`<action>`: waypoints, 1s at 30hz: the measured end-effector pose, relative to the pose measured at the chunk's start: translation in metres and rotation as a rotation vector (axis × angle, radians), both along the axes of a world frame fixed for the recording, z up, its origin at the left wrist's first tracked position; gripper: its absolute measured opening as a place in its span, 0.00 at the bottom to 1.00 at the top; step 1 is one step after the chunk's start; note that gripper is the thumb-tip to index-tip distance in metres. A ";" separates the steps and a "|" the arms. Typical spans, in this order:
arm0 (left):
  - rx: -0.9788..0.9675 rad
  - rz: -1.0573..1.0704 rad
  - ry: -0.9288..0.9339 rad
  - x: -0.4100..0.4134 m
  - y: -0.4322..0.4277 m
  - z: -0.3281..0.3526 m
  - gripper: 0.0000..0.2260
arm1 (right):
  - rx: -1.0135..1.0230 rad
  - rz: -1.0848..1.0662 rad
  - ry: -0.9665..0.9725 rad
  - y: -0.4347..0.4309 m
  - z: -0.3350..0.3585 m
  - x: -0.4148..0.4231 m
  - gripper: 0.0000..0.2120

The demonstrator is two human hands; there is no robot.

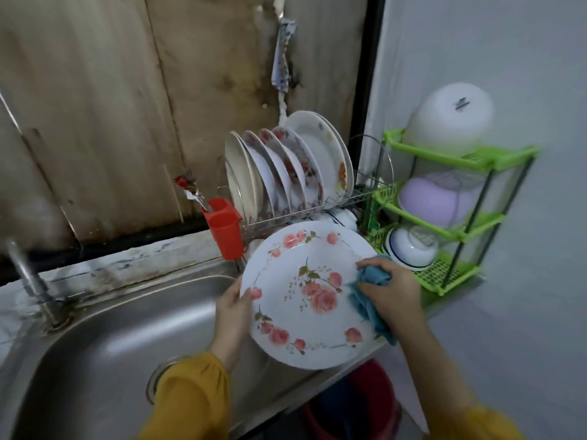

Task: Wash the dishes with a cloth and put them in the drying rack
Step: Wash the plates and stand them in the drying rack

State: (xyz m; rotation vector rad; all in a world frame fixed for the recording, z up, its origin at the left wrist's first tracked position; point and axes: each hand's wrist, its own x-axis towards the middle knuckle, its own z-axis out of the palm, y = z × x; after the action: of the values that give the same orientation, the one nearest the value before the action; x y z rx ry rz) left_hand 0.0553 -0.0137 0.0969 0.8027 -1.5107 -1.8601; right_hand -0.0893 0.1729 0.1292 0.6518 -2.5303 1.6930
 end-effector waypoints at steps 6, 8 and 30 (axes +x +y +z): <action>-0.345 -0.342 -0.258 -0.037 0.019 0.006 0.13 | 0.020 -0.109 0.120 0.028 0.026 -0.002 0.22; -0.541 -0.314 -0.265 -0.051 0.029 0.021 0.18 | 0.116 -0.168 0.174 0.030 0.030 0.000 0.21; -2.065 -0.150 -0.505 -0.234 -0.067 0.179 0.23 | 0.185 -0.447 0.718 -0.014 0.131 -0.070 0.19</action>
State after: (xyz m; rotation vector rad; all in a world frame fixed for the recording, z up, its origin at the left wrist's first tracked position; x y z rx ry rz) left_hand -0.1788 -0.0802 0.2757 0.0017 -2.6031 0.5141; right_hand -0.1592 0.1585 0.2599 0.5185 -2.0966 0.8746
